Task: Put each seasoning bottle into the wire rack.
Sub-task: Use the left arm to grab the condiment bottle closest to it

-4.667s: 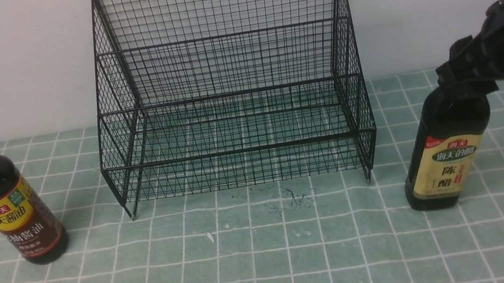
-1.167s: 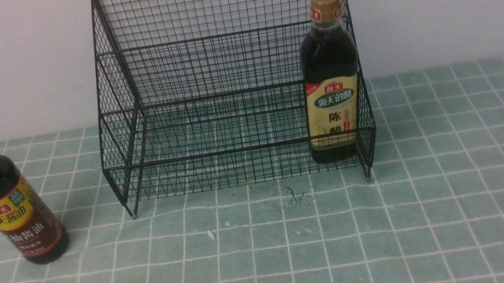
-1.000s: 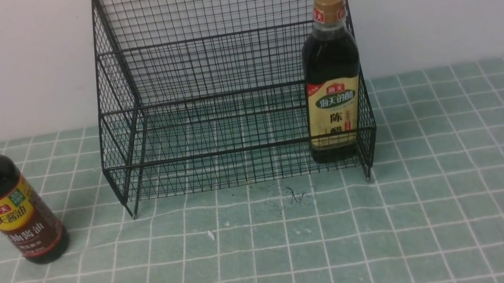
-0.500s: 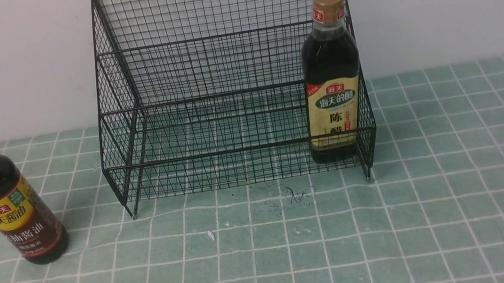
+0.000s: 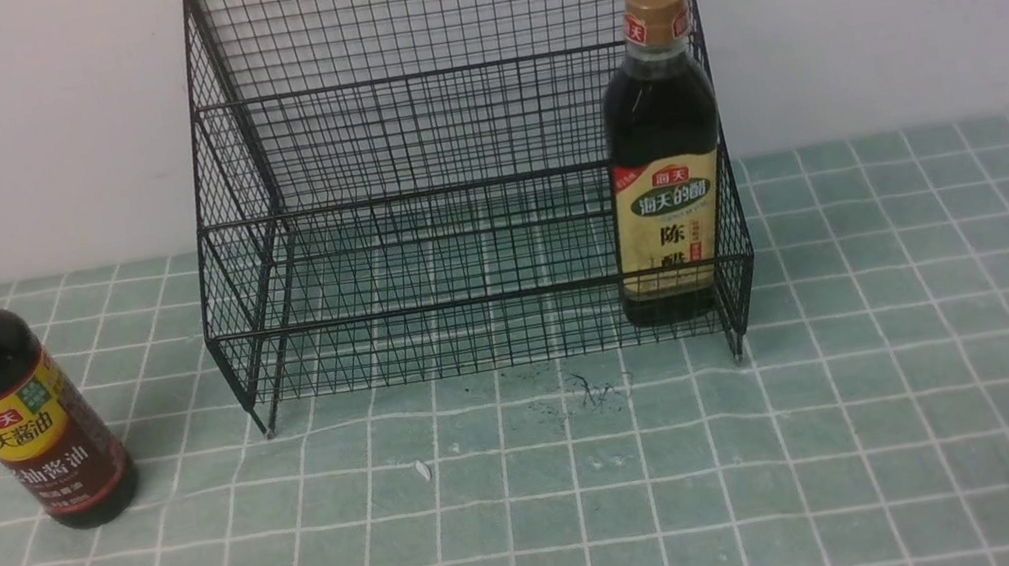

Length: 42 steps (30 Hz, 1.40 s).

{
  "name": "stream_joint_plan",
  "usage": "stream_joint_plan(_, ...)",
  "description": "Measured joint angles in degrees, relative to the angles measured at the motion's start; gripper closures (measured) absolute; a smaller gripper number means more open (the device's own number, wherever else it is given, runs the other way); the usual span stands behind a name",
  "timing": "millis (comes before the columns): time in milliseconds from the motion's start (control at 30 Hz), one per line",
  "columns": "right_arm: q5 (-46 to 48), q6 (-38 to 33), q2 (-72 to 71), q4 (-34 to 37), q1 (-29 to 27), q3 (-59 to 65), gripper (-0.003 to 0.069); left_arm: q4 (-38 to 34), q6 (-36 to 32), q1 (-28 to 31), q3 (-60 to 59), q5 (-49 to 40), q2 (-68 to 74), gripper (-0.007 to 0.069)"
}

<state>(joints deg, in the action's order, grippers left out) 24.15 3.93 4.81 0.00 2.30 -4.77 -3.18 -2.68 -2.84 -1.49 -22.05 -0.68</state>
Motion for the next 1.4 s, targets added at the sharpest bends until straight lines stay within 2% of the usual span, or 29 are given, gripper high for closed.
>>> stream_joint_plan(167, -1.21, 0.05, -5.0, -0.44, -3.41, 5.71, 0.0673, 0.0, 0.0, 0.0, 0.0, 0.0, 0.0, 0.0631)
stream_joint_plan(1400, -1.89, 1.45, -5.48, -0.55, -3.5, 5.85, 0.0673, 0.47, -0.29, 0.0, 0.0, 0.0, 0.0, 0.0631)
